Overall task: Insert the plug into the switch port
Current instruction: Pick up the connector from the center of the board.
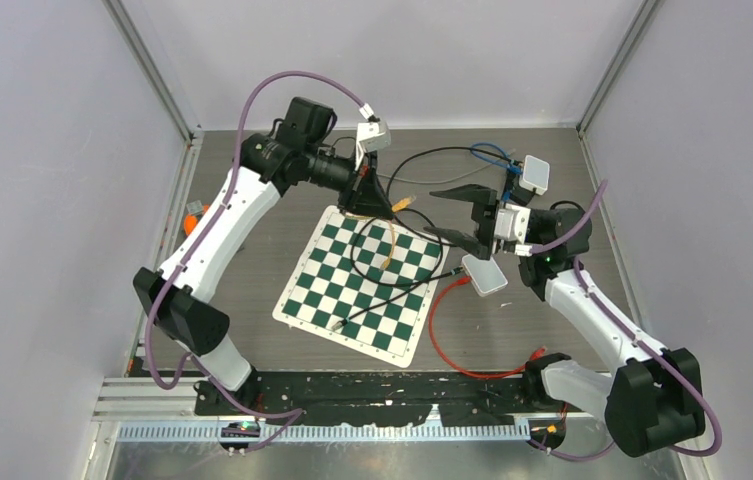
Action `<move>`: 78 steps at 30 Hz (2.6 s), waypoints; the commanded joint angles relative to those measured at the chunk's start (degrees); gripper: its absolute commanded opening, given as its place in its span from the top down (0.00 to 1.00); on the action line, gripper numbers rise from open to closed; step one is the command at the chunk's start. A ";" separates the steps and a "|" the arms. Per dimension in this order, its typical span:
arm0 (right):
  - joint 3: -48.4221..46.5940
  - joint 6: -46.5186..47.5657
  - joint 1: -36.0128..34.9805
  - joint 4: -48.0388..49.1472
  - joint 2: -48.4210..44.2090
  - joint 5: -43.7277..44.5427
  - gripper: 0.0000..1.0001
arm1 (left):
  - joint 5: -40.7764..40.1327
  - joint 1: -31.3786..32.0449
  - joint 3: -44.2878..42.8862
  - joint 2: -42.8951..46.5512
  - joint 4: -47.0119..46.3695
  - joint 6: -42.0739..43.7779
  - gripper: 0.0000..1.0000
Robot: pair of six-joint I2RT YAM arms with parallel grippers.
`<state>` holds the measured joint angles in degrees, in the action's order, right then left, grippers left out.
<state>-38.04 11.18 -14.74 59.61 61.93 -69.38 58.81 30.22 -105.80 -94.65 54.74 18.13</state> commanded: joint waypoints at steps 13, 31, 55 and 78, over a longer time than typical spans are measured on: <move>-15.58 37.17 -5.57 -41.13 3.04 -2.64 0.43 | 5.61 0.02 2.11 1.97 4.38 -0.02 1.00; -23.24 52.29 -7.84 -64.68 7.30 -3.03 0.79 | 5.05 0.02 -1.34 0.22 8.60 1.95 1.00; -22.17 50.61 -9.05 -60.90 4.79 -1.55 0.75 | 3.90 0.01 -2.97 -2.23 11.64 3.54 1.00; -24.60 56.91 -9.43 -70.70 3.19 -2.22 0.95 | 3.00 0.02 -5.04 -3.91 14.09 3.58 1.00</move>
<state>-59.31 64.82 -23.90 -7.64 66.35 -70.15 61.95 30.35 -108.60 -98.13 68.62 21.41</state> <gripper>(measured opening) 0.115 0.041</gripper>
